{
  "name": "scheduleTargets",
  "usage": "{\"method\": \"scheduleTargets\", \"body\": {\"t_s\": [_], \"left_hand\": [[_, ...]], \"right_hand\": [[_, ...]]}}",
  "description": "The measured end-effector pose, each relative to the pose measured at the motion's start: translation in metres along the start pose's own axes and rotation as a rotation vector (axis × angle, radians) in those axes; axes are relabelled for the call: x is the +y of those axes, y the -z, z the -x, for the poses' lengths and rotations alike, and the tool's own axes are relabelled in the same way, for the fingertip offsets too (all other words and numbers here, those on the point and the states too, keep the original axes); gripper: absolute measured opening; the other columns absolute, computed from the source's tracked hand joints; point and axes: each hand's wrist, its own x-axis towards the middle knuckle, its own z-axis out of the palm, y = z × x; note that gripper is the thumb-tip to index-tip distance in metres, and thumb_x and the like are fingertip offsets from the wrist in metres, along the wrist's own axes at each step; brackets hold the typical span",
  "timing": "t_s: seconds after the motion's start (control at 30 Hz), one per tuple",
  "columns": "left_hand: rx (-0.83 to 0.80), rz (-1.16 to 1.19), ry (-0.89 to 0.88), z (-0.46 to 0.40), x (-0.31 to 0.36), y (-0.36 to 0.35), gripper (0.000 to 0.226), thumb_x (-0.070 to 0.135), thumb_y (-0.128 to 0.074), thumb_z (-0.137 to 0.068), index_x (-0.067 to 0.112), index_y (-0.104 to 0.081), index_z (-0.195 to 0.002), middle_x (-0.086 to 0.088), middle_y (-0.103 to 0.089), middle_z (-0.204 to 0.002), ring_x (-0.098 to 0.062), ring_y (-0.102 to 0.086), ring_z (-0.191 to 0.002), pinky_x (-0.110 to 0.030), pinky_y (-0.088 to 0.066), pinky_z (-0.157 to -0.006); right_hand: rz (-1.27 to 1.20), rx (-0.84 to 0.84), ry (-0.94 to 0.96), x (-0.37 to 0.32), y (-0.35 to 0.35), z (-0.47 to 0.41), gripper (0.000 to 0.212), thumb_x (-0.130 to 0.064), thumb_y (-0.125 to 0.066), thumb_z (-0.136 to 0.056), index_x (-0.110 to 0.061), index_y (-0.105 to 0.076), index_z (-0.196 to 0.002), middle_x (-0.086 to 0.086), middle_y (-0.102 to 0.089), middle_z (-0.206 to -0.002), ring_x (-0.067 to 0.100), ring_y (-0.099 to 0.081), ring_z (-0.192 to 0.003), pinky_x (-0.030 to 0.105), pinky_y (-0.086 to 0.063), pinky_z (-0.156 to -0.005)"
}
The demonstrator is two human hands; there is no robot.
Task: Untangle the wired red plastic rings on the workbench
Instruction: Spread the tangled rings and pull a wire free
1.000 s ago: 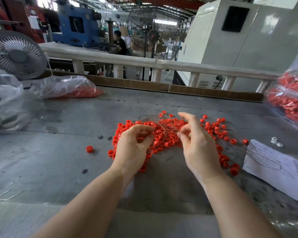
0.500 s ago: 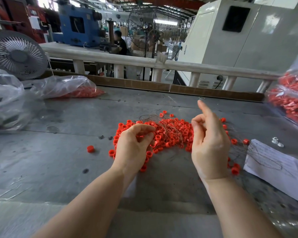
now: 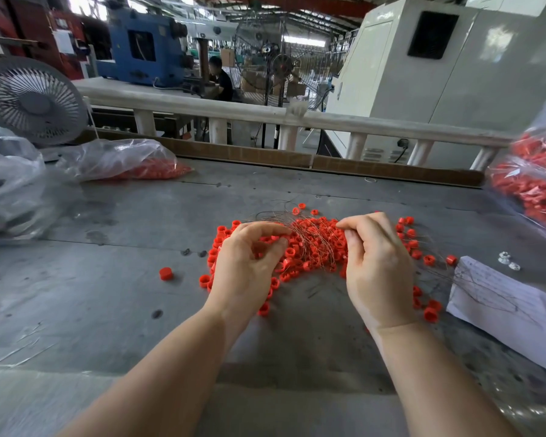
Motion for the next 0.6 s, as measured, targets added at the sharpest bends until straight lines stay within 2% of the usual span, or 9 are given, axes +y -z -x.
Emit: {"method": "scheduleTargets", "body": {"t_s": [0.07,0.23,0.37,0.5,0.6], "left_hand": [[0.009,-0.006,-0.007,-0.0006,0.0003,0.0004,0.029,0.004,-0.065,-0.085,0.032,-0.068,-0.079,0.005,-0.067,-0.089,-0.008,-0.061,-0.07,-0.02,-0.051,-0.066],[-0.03,0.023,0.034,0.0008,0.0022,0.0009,0.026,0.004,-0.065,-0.085,0.029,-0.07,-0.082,0.011,-0.068,-0.075,-0.002,-0.06,-0.062,-0.019,-0.052,-0.063],[-0.056,0.056,0.056,0.0015,0.0037,-0.0006,0.025,0.003,-0.065,-0.085,0.028,-0.07,-0.08,0.011,-0.072,-0.081,0.0,-0.059,-0.063,-0.018,-0.048,-0.065],[-0.052,0.086,0.066,0.0027,0.0035,0.0008,0.022,0.003,-0.064,-0.086,0.024,-0.071,-0.082,0.009,-0.067,-0.064,-0.004,-0.058,-0.056,-0.018,-0.05,-0.056],[-0.054,0.077,0.073,0.003,0.0024,0.0015,0.021,0.004,-0.064,-0.086,0.024,-0.07,-0.083,0.008,-0.066,-0.064,-0.006,-0.058,-0.056,-0.018,-0.051,-0.056]], "right_hand": [[0.011,-0.013,-0.013,0.0002,0.0002,0.0,0.011,0.004,-0.059,-0.086,-0.002,-0.068,-0.086,0.01,-0.062,-0.083,0.028,-0.06,-0.071,0.02,-0.036,-0.061],[0.031,-0.036,-0.033,0.0001,0.0005,-0.0004,0.01,0.004,-0.061,-0.086,-0.003,-0.069,-0.087,0.009,-0.063,-0.083,0.027,-0.06,-0.072,0.019,-0.038,-0.062],[0.048,-0.038,-0.049,0.0007,0.0006,-0.0002,0.01,0.003,-0.062,-0.085,-0.003,-0.07,-0.087,0.009,-0.064,-0.082,0.029,-0.061,-0.074,0.024,-0.041,-0.063],[0.076,-0.051,-0.079,0.0018,0.0009,-0.0004,0.012,0.004,-0.062,-0.085,-0.004,-0.071,-0.088,0.009,-0.064,-0.083,0.03,-0.062,-0.076,0.026,-0.041,-0.062],[0.085,-0.066,-0.096,0.0024,0.001,0.0,0.014,0.004,-0.061,-0.085,-0.004,-0.071,-0.088,0.009,-0.064,-0.084,0.03,-0.061,-0.077,0.027,-0.042,-0.061]]}}
